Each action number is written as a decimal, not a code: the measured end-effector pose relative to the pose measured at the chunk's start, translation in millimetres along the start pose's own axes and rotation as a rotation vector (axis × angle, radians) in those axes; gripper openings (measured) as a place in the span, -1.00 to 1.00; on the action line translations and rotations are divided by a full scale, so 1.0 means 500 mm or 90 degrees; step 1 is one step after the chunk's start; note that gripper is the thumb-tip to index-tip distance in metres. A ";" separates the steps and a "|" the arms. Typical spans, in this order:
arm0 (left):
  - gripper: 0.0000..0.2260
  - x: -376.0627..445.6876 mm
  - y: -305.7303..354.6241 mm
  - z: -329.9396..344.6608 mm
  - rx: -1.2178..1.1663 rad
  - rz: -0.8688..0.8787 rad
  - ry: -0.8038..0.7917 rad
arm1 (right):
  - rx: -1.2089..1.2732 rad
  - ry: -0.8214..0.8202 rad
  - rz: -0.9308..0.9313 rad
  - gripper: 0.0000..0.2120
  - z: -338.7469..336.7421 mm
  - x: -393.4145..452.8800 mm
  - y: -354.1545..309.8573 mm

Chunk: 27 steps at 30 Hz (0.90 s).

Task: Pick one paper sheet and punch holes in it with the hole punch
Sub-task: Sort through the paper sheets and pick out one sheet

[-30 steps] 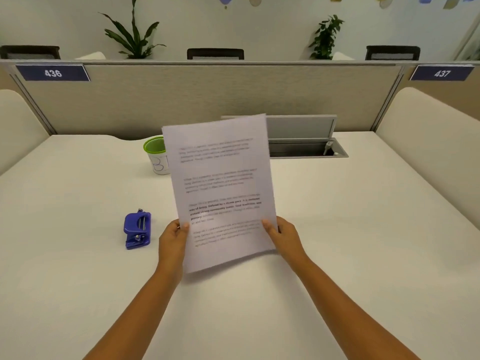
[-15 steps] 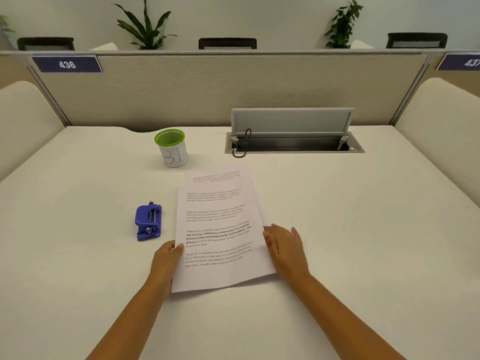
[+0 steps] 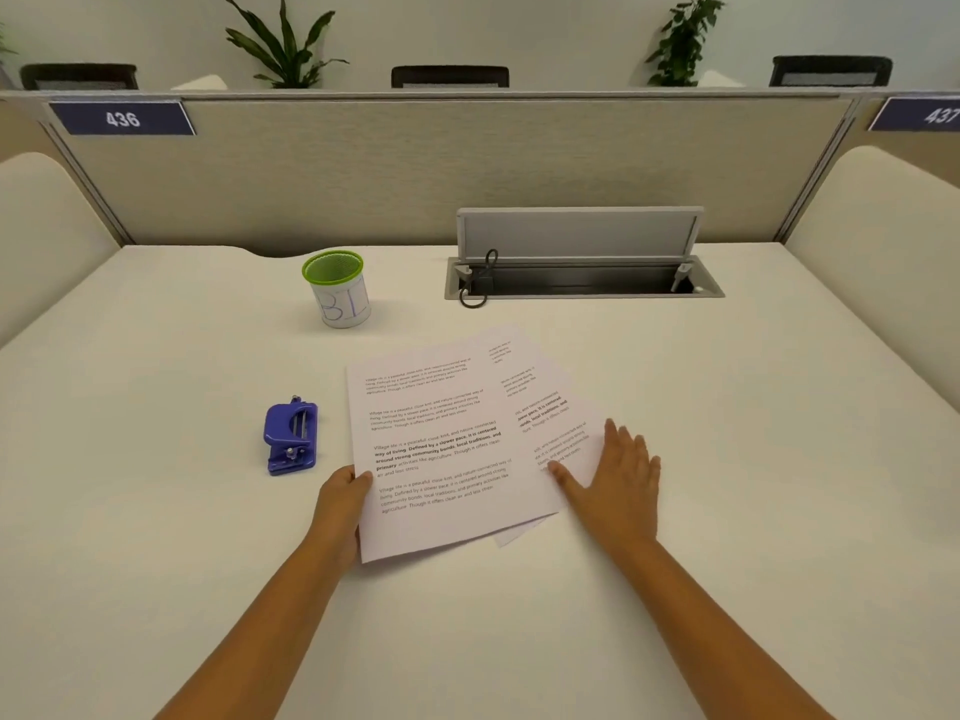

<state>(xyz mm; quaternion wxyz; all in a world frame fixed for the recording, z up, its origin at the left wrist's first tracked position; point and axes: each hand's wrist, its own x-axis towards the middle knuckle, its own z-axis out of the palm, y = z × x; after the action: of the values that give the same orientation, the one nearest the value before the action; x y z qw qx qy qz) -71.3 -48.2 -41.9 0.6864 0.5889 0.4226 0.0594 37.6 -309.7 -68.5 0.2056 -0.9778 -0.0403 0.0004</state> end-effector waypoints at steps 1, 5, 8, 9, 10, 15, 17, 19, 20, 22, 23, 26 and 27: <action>-0.83 0.000 0.001 0.003 -0.001 0.002 0.002 | -0.008 -0.006 -0.002 -0.07 0.000 0.001 0.001; -0.83 0.002 -0.003 0.007 0.009 0.012 0.008 | -0.005 -0.017 -0.005 -0.03 -0.003 0.007 0.004; -0.82 0.003 -0.004 0.011 0.024 0.013 0.008 | 0.002 -0.049 -0.015 -0.07 -0.010 0.010 0.006; -0.83 0.003 -0.004 0.012 0.029 0.013 0.007 | -0.002 -0.059 -0.018 -0.09 -0.014 0.010 0.007; -0.82 0.004 -0.005 0.012 0.035 0.014 0.006 | -0.001 -0.064 -0.021 -0.12 -0.017 0.011 0.008; -0.83 0.005 -0.004 0.010 0.044 0.014 0.008 | 0.094 -0.041 -0.057 -0.45 -0.014 -0.018 0.000; -0.81 0.002 -0.005 0.009 0.039 0.014 0.004 | 0.148 -0.032 -0.037 -0.55 -0.010 -0.032 0.001; -0.81 0.001 -0.007 0.007 0.035 0.015 -0.003 | 0.214 0.007 -0.017 -0.59 -0.013 -0.037 0.003; -0.81 0.002 -0.007 0.007 0.035 0.016 -0.005 | 0.240 0.031 -0.009 -0.60 -0.016 -0.038 0.004; -0.81 0.001 -0.006 0.007 0.035 0.018 -0.006 | 0.284 0.065 0.009 -0.64 -0.021 -0.037 0.004; -0.81 0.001 -0.005 0.007 0.036 0.021 -0.004 | 0.311 0.077 0.017 -0.66 -0.024 -0.035 0.004; -0.80 0.000 -0.006 0.006 0.046 0.028 0.012 | 0.417 0.105 0.053 -0.67 -0.042 -0.026 -0.004; -0.79 0.000 -0.006 0.005 0.046 0.029 0.014 | 0.454 0.118 0.072 -0.67 -0.050 -0.021 -0.009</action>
<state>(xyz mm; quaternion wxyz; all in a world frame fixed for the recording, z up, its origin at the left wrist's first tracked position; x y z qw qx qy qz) -71.3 -51.0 -44.6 0.6583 0.6220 0.4188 0.0663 27.2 -316.7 -43.9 0.5356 -0.8414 0.0351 -0.0628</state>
